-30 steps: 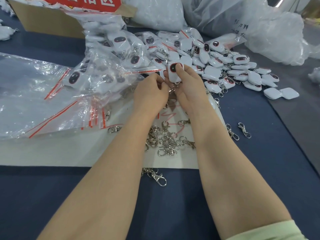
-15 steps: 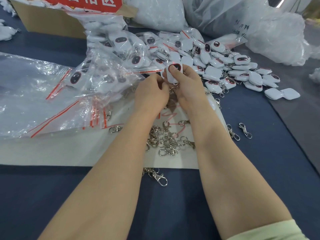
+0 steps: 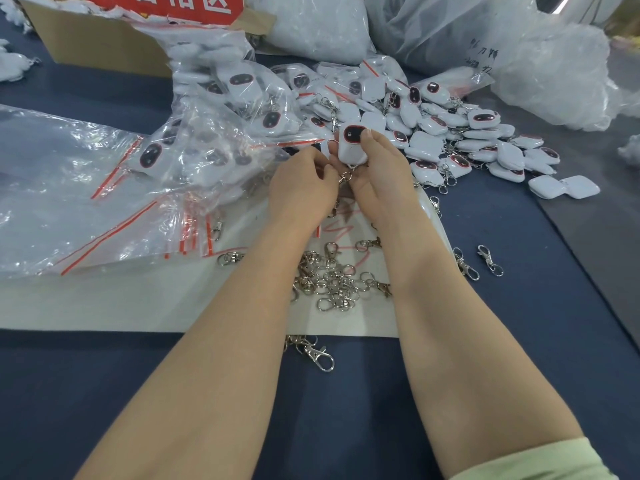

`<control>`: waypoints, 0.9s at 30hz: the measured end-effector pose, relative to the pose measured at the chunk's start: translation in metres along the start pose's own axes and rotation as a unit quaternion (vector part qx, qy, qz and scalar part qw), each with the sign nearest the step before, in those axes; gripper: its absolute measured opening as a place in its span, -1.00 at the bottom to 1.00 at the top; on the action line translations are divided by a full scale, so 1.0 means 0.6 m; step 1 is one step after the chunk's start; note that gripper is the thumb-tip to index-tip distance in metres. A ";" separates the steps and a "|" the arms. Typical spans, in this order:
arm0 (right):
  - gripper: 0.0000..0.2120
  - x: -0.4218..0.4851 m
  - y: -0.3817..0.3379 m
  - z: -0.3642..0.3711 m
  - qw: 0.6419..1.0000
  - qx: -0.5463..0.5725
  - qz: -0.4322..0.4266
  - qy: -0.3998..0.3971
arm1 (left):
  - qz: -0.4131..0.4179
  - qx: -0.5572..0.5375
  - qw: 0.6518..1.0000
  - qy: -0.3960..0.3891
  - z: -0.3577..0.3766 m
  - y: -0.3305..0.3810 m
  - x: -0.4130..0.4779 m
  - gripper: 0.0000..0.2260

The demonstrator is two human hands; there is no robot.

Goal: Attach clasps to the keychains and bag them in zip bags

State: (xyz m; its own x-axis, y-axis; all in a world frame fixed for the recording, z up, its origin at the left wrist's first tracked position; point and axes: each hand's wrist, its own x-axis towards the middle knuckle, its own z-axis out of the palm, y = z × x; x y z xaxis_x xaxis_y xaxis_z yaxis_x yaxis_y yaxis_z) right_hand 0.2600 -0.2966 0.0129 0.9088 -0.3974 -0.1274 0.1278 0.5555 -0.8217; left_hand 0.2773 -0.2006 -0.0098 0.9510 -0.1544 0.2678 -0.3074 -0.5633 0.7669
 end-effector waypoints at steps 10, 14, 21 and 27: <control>-0.97 -0.002 0.004 0.001 0.994 -0.103 -0.028 -0.014 | -0.010 -0.005 1.000 -0.001 0.000 0.002 0.001 -0.89; -0.95 0.000 0.008 -0.001 0.989 -0.134 -0.057 -0.017 | -0.010 -0.002 1.000 0.003 0.001 0.001 0.002 -0.88; -0.95 0.003 0.008 -0.003 0.989 -0.135 -0.052 -0.017 | -0.013 -0.008 1.000 -0.006 -0.001 0.002 0.001 -0.96; -0.80 0.003 0.001 0.002 1.000 -0.012 0.002 -0.002 | -0.010 -0.005 1.000 -0.004 -0.002 0.004 -0.001 -0.90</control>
State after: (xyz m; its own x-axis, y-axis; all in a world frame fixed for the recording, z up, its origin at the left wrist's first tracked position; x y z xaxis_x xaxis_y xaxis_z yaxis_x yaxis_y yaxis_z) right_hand 0.2619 -0.2961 0.0128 0.9111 -0.3917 -0.1284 0.1146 0.5401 -0.8337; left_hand 0.2760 -0.2007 -0.0071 0.9569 -0.1497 0.2489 -0.2896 -0.5574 0.7781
